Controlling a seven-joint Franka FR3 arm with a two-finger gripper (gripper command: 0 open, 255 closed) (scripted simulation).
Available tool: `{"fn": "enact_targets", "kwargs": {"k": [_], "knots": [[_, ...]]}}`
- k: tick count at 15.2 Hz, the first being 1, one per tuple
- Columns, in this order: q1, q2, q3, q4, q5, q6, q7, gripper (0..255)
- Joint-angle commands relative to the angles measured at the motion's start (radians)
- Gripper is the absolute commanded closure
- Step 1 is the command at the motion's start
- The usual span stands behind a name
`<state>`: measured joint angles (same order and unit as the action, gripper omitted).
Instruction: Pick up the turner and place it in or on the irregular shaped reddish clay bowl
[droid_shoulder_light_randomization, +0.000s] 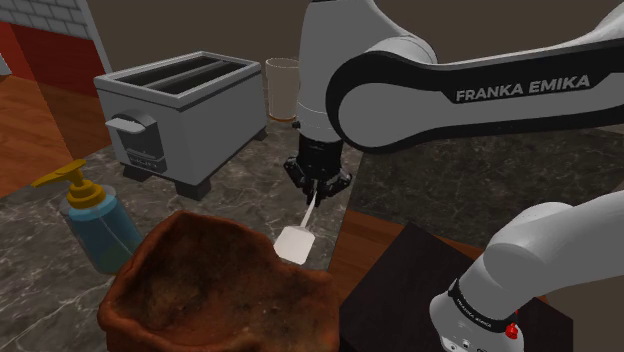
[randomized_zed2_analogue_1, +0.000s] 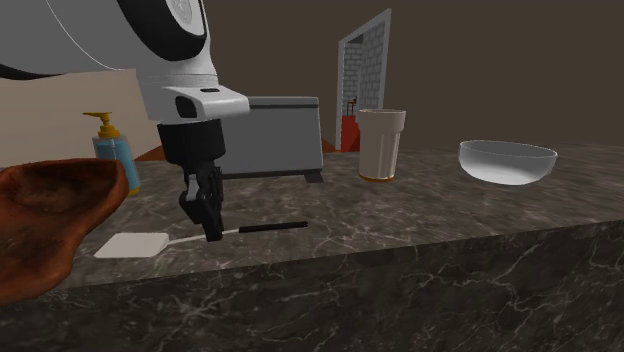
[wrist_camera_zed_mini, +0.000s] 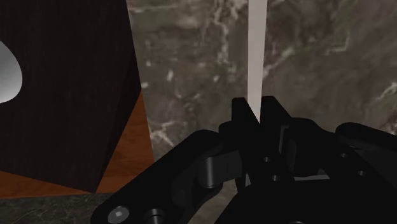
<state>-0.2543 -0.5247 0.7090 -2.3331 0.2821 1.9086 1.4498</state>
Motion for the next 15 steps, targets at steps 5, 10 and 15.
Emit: {"fn": "enact_targets", "kwargs": {"k": [5, 10, 15], "knots": [[-0.002, -0.011, -0.022, 0.063, -0.009, -0.075, -0.003, 255], [-0.005, -0.015, -0.04, 0.126, -0.019, -0.142, -0.003, 255], [-0.01, -0.012, -0.054, 0.193, -0.029, -0.207, -0.003, 255]]}}
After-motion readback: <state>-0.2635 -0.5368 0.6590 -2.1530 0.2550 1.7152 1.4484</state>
